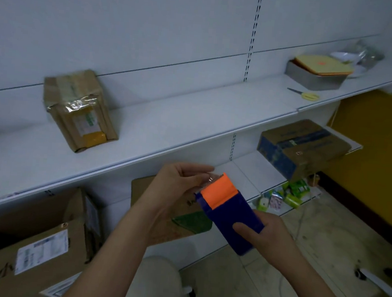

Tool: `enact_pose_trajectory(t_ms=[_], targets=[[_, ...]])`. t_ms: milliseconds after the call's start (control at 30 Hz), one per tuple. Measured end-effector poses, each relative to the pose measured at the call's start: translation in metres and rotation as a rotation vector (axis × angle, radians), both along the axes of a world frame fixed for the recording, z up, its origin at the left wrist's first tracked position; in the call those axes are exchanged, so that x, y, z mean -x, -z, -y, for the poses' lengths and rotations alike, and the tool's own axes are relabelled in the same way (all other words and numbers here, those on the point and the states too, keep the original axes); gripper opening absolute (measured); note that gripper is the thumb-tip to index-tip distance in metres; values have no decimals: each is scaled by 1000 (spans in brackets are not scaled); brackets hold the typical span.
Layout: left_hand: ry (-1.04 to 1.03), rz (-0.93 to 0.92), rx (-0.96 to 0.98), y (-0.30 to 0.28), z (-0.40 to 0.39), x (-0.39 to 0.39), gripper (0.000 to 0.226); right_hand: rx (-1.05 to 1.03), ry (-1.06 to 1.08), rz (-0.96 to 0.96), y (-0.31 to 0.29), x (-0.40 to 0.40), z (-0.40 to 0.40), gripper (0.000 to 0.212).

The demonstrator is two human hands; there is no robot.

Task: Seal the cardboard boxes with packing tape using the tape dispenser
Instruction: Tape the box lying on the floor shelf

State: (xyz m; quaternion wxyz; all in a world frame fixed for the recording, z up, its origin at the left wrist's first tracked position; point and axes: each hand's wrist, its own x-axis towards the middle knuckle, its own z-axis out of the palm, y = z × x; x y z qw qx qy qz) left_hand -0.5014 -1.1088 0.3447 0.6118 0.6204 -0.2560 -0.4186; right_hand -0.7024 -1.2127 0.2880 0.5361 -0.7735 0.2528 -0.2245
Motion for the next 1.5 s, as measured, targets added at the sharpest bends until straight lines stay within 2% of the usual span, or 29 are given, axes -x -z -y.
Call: enact_pose_trajectory(t_ms=[133,333,633,800,1033,1167,1200,1267,1400,1500], targets=[[16,186,-3,-12,-9,0,19,5,-10,0,-7,0,-9,20],[-71,441,38,-31,-13,-1,21,-32,-21,-53,-12,-9,-27,26],[-144,618,83,-38,-17,-12,26,-1,-11,-179,-26,-21,-43,52],[-230,642,157,-38,-20,-25,27,-76,42,-161,-27,-24,-55,50],[-253,805,158,-14,-34,0,26,-64,229,-189,-16,-40,-66,54],[-274,1303,144,21,-45,10,29,-122,269,-196,-6,-50,-73,54],[-264,1381,154,29,-47,14,33,-140,273,-182,-6,-51,-76,53],[-233,1415,137,41,-52,23,42,-211,258,-131,-8,-53,-80,47],[-132,1275,92,55,-60,38,60,-504,209,-120,-9,-60,-81,44],[-157,1360,-12,62,-65,38,59,-584,198,-127,-7,-63,-84,36]])
